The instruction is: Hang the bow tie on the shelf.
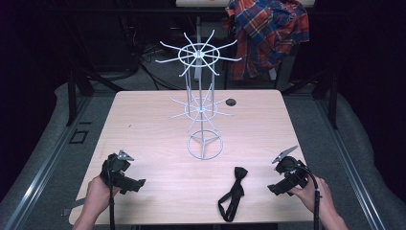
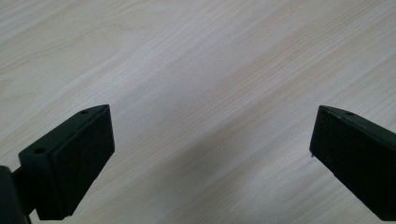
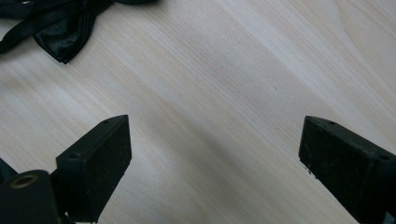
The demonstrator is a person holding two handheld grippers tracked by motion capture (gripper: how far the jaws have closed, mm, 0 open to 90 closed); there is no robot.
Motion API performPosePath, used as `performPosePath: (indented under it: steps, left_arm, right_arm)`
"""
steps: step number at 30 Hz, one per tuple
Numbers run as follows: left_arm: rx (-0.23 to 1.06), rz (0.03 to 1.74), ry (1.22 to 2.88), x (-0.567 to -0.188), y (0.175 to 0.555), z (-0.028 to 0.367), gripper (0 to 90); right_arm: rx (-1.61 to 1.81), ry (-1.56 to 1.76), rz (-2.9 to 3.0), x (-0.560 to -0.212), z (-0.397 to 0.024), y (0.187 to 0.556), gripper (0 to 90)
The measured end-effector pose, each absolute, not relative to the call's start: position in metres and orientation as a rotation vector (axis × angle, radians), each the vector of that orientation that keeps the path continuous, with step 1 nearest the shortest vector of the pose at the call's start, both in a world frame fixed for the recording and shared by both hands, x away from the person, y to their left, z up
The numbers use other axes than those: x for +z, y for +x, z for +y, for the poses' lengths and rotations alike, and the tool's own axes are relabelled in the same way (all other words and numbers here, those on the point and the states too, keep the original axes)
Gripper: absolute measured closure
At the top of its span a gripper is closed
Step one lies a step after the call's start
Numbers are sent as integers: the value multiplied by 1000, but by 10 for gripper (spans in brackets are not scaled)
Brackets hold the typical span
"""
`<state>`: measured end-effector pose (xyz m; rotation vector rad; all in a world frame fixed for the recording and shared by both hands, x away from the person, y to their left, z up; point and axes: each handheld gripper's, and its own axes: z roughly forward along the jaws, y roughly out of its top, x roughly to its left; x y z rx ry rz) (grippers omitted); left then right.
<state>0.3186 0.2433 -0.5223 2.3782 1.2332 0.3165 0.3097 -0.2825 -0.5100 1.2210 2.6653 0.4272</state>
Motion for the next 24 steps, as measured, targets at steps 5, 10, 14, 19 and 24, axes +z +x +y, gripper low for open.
performPosePath:
  steps: [5, 10, 14, 19, 24]
  left_arm:
    - [313, 1231, 2382, -523, 319, 243, 0]
    - [317, 1231, 2383, -523, 319, 244, 0]
    - [315, 1229, 2385, -523, 318, 244, 0]
    - [307, 1241, 2378, -523, 317, 247, 0]
    - [300, 1253, 2364, -524, 316, 251, 0]
  right_arm:
    - [417, 1211, 2665, -510, -283, 310, 91]
    - [422, 1213, 2658, -510, -281, 310, 92]
    - [419, 1196, 2670, -509, -280, 310, 92]
    - [443, 1174, 2677, -507, -274, 310, 91]
    - [451, 1151, 2667, -506, -267, 312, 91]
